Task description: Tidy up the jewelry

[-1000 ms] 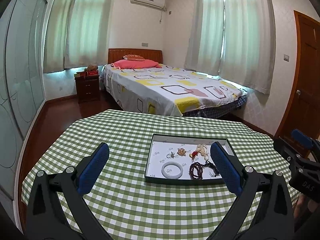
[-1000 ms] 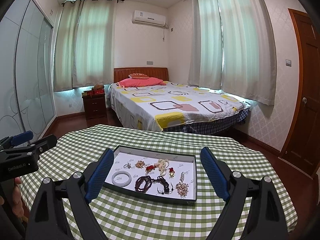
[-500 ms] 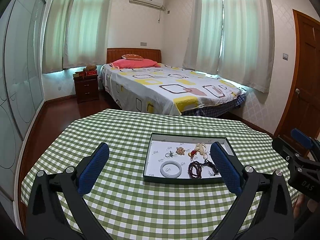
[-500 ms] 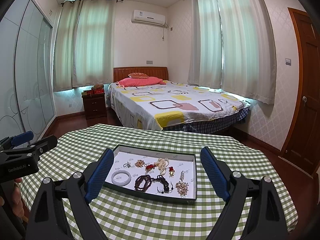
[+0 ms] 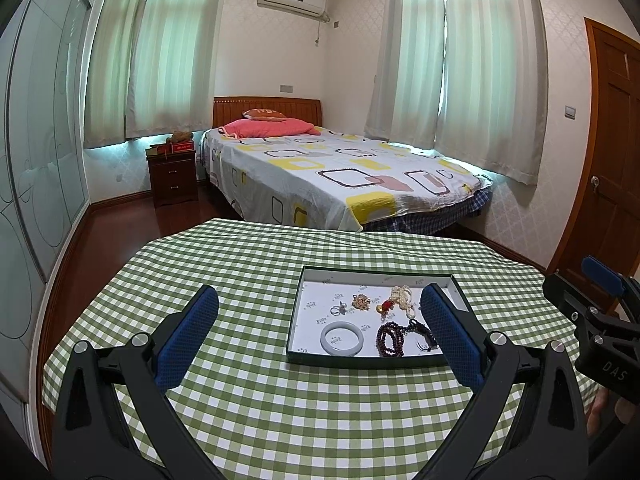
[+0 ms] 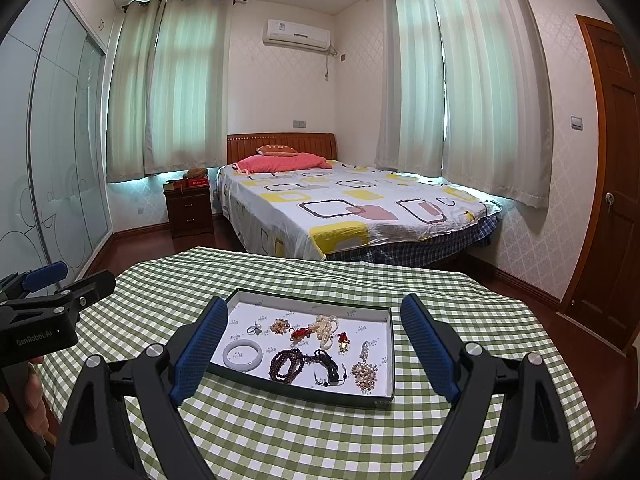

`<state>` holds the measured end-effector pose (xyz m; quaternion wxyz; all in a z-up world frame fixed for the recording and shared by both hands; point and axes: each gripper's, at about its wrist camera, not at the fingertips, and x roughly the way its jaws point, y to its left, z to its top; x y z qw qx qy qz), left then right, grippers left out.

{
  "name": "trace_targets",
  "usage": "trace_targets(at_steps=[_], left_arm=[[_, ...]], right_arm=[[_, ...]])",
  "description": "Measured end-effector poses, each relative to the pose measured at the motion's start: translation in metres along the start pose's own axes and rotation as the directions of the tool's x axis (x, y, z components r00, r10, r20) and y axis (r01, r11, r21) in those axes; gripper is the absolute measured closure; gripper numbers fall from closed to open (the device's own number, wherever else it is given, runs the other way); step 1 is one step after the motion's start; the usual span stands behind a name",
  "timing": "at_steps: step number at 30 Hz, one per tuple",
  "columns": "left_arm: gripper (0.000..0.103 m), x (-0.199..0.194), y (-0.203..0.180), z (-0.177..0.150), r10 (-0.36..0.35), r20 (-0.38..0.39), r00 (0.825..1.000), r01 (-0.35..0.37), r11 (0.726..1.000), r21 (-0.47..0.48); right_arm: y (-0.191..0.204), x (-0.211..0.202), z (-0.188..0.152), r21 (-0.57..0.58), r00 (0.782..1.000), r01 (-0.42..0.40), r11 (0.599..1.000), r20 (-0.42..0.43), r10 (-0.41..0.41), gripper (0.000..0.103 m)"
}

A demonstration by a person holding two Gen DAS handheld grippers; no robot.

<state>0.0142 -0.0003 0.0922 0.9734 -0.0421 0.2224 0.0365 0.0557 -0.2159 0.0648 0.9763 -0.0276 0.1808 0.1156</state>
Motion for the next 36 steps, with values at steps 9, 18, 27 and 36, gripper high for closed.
trace_targets(at_steps=[9,18,27,36], left_arm=[[0.005,0.001,0.001,0.001,0.000,0.001,1.000,0.000,1.000,-0.001],[0.005,0.001,0.000,0.000,0.003,0.000,1.000,-0.003,1.000,0.010],[0.004,0.016,0.007,-0.005,0.000,-0.052,0.999,-0.001,1.000,-0.030],[0.004,0.033,0.011,-0.013,0.030,-0.086,0.996,-0.032,0.999,-0.023]], right_arm=[[0.000,0.000,0.000,0.002,1.000,0.001,1.000,0.000,-0.001,0.018],[-0.002,0.002,-0.001,0.001,1.000,0.001,1.000,-0.008,-0.001,0.018],[-0.003,0.007,-0.004,0.003,1.000,0.002,1.000,-0.023,-0.002,0.018],[-0.005,0.017,-0.009,0.009,0.999,0.008,1.000,-0.048,-0.007,0.018]])
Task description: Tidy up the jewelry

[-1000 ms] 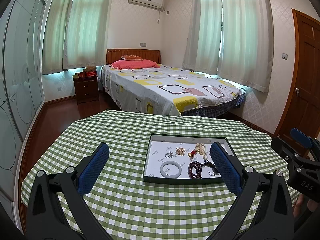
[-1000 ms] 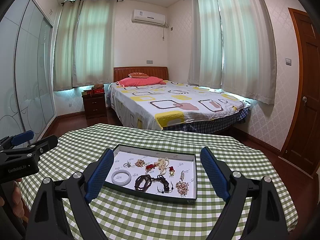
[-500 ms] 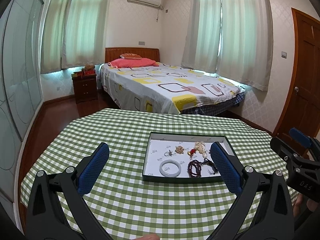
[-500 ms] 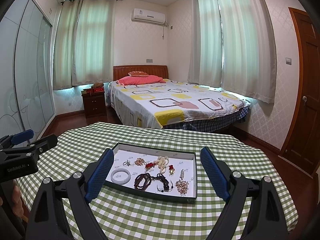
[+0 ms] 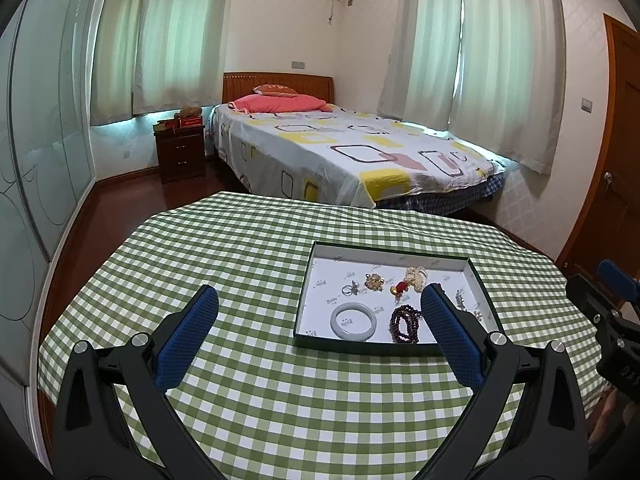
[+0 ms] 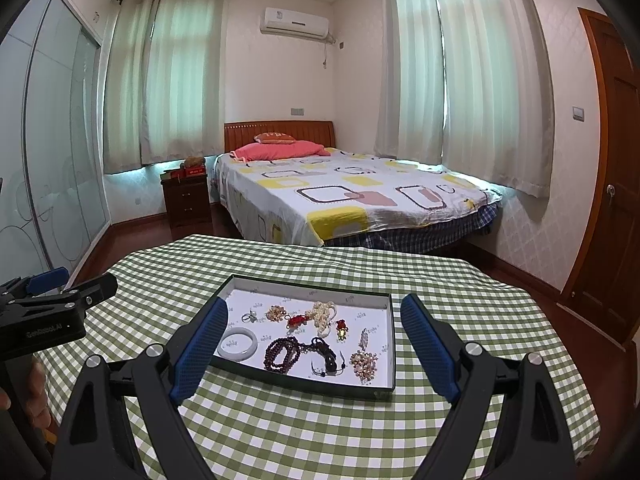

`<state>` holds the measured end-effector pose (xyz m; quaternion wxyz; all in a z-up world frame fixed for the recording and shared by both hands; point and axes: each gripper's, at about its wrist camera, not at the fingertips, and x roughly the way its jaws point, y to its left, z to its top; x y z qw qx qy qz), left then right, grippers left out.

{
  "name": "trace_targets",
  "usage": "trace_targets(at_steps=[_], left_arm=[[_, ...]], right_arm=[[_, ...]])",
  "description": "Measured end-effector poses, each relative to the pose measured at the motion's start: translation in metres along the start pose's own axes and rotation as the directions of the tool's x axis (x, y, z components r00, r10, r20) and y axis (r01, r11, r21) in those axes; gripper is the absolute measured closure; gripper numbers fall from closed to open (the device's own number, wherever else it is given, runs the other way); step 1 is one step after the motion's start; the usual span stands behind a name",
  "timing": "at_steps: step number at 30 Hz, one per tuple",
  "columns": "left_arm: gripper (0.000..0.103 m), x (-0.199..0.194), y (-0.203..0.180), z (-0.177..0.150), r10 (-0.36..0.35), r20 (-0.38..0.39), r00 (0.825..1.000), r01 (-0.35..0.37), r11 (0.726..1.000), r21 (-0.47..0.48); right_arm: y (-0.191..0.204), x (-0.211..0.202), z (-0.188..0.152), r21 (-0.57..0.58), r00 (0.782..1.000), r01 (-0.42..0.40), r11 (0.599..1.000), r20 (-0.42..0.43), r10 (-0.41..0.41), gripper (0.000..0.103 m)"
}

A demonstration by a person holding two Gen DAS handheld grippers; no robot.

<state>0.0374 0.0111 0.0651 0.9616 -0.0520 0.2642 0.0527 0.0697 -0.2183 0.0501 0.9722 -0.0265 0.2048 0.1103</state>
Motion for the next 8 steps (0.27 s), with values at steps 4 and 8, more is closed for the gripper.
trace_targets(at_steps=[4,8], left_arm=[[0.004,0.016,-0.001,-0.003,0.023,-0.019,1.000,-0.023,1.000,0.012],[0.004,0.047,0.007,-0.007,0.049,-0.074,0.996,-0.048,0.999,0.014]], right_arm=[[-0.005,0.010,-0.002,0.008,1.000,0.011,1.000,-0.012,-0.011,0.018],[-0.025,0.036,-0.010,0.024,0.998,0.053,0.998,-0.040,-0.052,0.018]])
